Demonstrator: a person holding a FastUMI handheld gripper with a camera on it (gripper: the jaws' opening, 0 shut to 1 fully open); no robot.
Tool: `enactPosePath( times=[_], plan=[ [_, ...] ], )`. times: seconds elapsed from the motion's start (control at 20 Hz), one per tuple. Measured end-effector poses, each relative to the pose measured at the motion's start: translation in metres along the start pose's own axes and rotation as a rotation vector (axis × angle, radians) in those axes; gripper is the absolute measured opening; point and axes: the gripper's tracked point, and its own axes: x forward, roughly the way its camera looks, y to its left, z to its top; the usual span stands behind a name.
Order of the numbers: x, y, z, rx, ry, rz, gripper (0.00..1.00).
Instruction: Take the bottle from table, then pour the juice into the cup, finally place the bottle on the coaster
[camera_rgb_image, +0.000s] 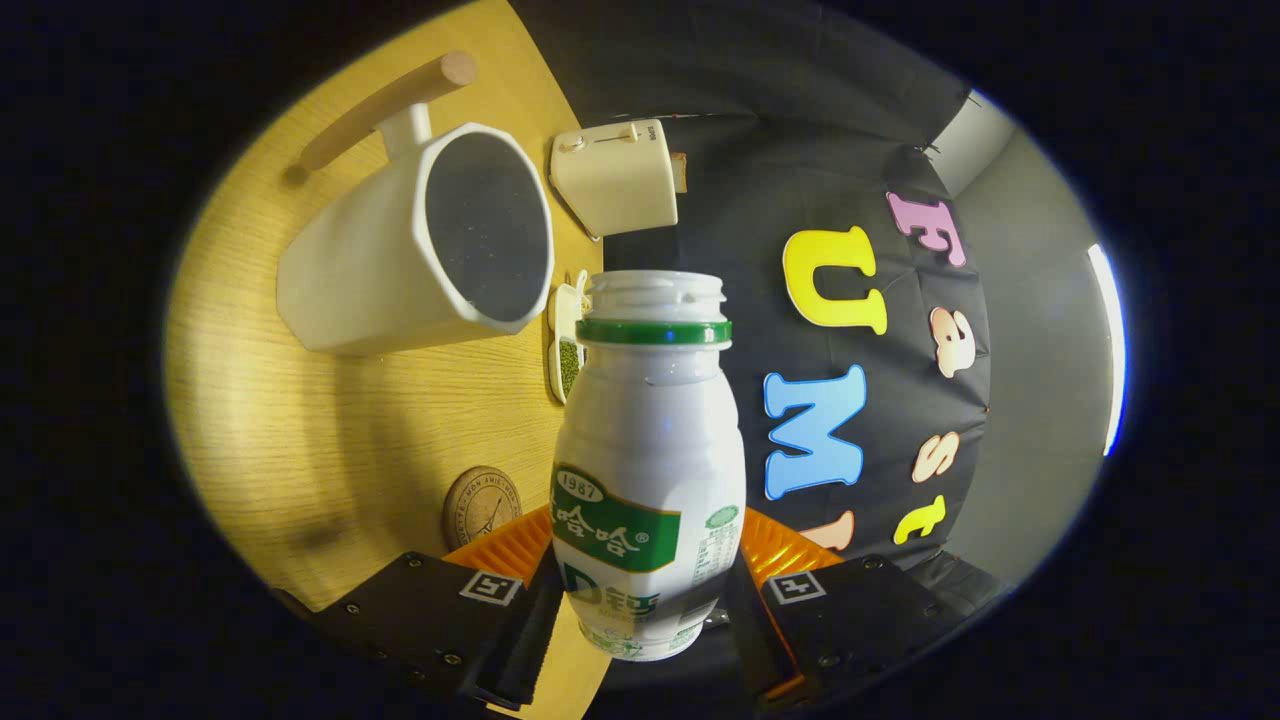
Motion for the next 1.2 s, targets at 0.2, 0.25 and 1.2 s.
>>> enactPosePath(
  times=[0.2,0.25,1.2],
  plan=[
    [0.001,0.005,0.002,-0.041,0.003,0.003,0.74],
    [0.001,0.005,0.002,-0.041,0.003,0.004,0.74],
    [0.003,-0.011,0.005,-0.223,0.01,-0.072,0.74]
  ],
)
